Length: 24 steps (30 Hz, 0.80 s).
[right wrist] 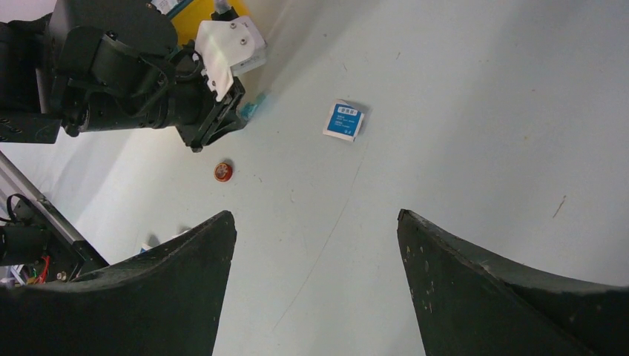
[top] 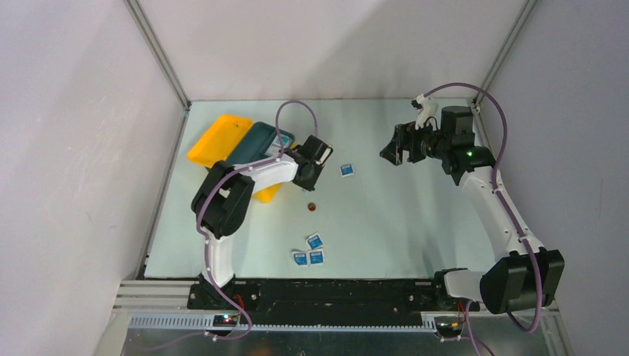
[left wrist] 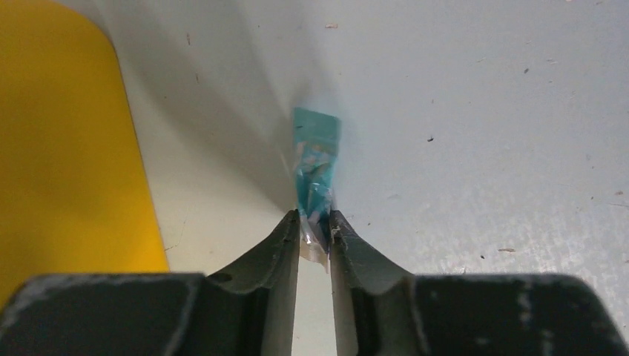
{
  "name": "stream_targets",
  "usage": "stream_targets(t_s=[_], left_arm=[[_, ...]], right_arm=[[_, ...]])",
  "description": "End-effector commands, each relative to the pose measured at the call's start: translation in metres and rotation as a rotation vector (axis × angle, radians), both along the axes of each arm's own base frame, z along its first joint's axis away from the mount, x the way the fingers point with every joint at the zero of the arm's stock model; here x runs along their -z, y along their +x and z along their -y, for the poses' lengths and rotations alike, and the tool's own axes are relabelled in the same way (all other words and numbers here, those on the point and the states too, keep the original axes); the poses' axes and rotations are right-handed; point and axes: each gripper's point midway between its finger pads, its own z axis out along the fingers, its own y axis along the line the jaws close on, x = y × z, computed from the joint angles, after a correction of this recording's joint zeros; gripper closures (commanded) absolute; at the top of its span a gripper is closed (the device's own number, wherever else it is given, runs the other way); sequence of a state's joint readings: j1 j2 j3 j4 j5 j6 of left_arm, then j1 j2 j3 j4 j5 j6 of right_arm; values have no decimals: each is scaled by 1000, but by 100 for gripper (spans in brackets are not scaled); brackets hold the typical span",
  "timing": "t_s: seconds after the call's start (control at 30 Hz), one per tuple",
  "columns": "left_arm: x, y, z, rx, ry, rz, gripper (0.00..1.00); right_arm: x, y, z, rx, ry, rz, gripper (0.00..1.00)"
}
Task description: Organize the medicine kit
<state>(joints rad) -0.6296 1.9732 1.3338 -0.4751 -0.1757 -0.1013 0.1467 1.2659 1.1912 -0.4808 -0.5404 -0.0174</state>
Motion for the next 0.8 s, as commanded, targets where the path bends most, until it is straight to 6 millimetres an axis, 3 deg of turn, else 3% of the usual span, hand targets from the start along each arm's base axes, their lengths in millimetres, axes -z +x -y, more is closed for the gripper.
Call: stream_targets(t_s=[0.0,0.17,0.3,0.4,0.5,0.57,0.67,0.77], left_arm=[[-16,-1,1,42,-10,12,76],[-52,-21,18,182,-136,14,84],[-109,-40,24,298,-250,93,90],[-143,-47,16,331,-268,174,91],[-176,-46,-6,306,-229,283,91],[-185,-41,-28,267,-156,332,91],[-187,-29,-67,169,-72,343,91],[-177,-26,-91,93,-58,280,91]], right_arm=[[-11,2,-2,-6,25,35,16],[-11,4,-1,-5,26,39,17],[-10,6,0,1,24,39,17],[-9,7,1,3,23,36,17],[-9,8,1,3,25,37,17],[-9,8,0,0,27,39,17],[-10,7,0,-2,28,38,17],[-9,6,0,-4,28,35,17]])
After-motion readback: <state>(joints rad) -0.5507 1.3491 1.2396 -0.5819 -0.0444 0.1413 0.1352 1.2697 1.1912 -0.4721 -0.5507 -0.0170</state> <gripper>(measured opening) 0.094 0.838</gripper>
